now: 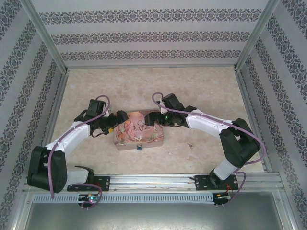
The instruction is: Unlock the padlock with the key
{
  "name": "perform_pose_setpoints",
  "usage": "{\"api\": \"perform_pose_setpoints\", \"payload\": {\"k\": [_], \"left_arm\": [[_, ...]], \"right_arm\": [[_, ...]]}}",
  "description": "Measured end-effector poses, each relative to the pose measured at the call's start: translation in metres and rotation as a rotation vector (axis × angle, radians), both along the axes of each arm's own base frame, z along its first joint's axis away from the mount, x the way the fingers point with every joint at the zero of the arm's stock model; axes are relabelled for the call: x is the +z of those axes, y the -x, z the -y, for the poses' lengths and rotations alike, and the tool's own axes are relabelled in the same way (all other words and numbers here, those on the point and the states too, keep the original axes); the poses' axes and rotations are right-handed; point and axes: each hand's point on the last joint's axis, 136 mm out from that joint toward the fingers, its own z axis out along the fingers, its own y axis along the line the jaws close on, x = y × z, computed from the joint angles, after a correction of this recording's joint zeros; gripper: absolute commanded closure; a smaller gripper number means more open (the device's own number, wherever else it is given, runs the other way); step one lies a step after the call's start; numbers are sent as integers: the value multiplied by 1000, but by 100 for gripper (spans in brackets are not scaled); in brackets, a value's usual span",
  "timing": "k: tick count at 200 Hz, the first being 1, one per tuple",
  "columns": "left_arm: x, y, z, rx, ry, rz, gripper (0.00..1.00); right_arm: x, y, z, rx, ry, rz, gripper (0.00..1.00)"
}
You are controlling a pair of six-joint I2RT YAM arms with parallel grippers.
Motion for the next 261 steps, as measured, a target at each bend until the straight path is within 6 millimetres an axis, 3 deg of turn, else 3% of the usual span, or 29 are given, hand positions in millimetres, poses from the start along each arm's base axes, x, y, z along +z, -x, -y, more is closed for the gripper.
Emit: {"api": "perform_pose_setpoints", "payload": {"k": [97, 177, 261], "left_arm": [[2, -65, 35, -50, -9, 39, 1], [6, -142, 53, -94, -38, 118, 0], [7, -169, 61, -105, -31, 144, 1]], "right_arm": [[0, -28, 40, -146, 27, -3, 3], [0, -32, 47, -167, 30, -10, 4], [-1, -48, 55, -221, 33, -12, 3]]}}
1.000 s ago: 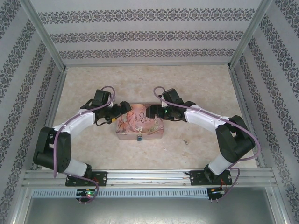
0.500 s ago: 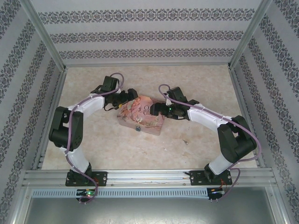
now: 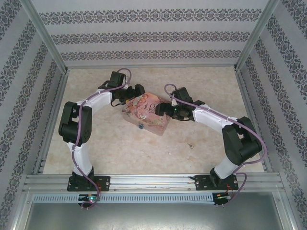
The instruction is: Unlock the padlock with the key
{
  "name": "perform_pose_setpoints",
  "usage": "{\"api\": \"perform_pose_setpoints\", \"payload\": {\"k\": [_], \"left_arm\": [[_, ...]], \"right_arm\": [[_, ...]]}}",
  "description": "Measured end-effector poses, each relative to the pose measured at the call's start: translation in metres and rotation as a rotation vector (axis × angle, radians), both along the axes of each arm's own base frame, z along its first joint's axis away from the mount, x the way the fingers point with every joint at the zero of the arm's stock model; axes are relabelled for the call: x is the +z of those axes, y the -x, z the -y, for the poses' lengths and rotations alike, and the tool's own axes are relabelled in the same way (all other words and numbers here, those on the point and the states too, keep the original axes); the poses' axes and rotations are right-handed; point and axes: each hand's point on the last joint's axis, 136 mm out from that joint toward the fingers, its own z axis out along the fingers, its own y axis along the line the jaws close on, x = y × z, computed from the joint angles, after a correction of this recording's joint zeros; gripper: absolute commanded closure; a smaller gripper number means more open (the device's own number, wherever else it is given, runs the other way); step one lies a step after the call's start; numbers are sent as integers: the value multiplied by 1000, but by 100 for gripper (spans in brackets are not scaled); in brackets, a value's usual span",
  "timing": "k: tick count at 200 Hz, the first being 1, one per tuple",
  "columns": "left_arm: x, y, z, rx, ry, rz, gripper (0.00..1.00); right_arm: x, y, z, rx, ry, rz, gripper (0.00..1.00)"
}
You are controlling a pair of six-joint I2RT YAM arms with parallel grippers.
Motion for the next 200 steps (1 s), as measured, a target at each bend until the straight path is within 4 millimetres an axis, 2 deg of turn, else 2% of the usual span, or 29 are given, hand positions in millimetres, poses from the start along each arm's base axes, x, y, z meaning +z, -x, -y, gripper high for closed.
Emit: {"api": "perform_pose_setpoints", "payload": {"k": [70, 103, 130, 162, 200], "left_arm": [[2, -3, -1, -9, 28, -4, 1], [6, -5, -8, -2, 41, 2, 1], [21, 0, -30, 35, 48, 33, 1], [53, 19, -58, 86, 50, 121, 1], [74, 52, -70, 105, 32, 211, 1]], "right_arm": [[3, -8, 7, -34, 30, 39, 2], [25, -11, 16, -61, 45, 114, 2], [50, -10, 33, -100, 61, 181, 2], [61, 5, 60, -154, 101, 196, 3], [45, 39, 97, -211, 174, 131, 8]]}}
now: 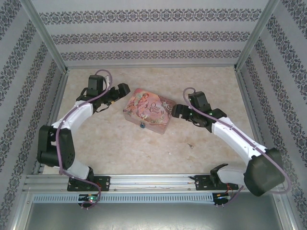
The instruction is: Unlock the padlock with the key
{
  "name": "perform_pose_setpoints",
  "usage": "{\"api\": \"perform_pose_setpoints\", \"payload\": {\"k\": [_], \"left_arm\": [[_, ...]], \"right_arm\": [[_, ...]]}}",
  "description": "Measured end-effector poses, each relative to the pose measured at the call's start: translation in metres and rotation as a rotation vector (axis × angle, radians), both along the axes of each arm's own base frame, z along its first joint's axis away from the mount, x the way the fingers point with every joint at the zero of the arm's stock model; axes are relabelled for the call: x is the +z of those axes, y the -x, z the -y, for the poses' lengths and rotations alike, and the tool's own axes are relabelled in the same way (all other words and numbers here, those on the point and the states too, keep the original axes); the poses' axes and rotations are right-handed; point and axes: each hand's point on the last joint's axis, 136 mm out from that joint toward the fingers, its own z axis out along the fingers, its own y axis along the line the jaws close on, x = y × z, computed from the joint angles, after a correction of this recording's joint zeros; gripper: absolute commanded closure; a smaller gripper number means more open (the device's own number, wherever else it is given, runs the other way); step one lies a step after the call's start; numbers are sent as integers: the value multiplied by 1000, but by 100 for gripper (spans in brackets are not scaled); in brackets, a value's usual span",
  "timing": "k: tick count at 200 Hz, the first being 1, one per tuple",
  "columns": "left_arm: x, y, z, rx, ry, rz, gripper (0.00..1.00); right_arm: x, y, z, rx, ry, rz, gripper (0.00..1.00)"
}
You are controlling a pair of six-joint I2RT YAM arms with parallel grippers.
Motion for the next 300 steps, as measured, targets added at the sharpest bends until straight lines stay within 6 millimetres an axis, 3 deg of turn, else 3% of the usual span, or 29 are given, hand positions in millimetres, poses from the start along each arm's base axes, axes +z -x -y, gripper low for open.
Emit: {"api": "perform_pose_setpoints", "payload": {"k": [38, 78, 123, 190, 300], "left_arm": [[-16, 37, -9, 42, 8, 4, 1], [-31, 65, -21, 99, -13, -5, 1], [-29, 75, -27, 126, -26, 21, 1], [-35, 77, -28, 141, -9, -1, 1], [-36, 74, -32, 187, 7, -13, 1]], "right_arm": [[-35, 36, 34, -107, 18, -117, 16], [-72, 70, 49, -198, 6, -232, 24], [-97, 92, 55, -265, -14, -313, 38], [-112, 105, 46, -256, -55, -404, 58], [-129, 118, 41, -214, -44, -519, 77]]}}
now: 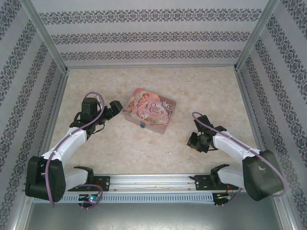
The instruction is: Unlock the padlock with the key
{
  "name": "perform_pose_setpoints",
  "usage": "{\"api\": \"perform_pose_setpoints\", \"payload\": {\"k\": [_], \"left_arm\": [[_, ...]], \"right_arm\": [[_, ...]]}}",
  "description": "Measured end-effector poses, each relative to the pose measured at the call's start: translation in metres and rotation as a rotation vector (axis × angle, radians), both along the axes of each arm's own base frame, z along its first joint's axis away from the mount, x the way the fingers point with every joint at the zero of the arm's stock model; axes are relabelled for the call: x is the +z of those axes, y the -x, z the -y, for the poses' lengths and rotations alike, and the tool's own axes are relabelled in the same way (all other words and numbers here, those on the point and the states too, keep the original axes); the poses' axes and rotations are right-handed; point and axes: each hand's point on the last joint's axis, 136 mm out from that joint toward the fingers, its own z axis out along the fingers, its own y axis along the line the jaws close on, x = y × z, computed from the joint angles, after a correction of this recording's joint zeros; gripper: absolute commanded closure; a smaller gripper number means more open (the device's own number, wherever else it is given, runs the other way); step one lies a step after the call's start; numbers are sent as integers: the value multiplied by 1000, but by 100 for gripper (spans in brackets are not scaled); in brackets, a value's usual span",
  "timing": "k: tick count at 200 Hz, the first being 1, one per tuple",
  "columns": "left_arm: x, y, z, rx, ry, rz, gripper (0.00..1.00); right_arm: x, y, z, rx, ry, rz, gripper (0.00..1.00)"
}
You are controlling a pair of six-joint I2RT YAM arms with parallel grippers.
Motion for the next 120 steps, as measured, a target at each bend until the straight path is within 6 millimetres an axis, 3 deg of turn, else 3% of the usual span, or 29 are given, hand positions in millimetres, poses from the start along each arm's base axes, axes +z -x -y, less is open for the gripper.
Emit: {"api": "perform_pose_setpoints", "payload": {"k": [97, 120], "left_arm": [[0, -1, -2, 11, -6, 0, 1], [-1, -1, -2, 13, -7, 0, 1]], "right_arm": [[1, -3, -1, 8, -10, -8, 100], [2, -7, -4, 14, -24, 8, 100]]}}
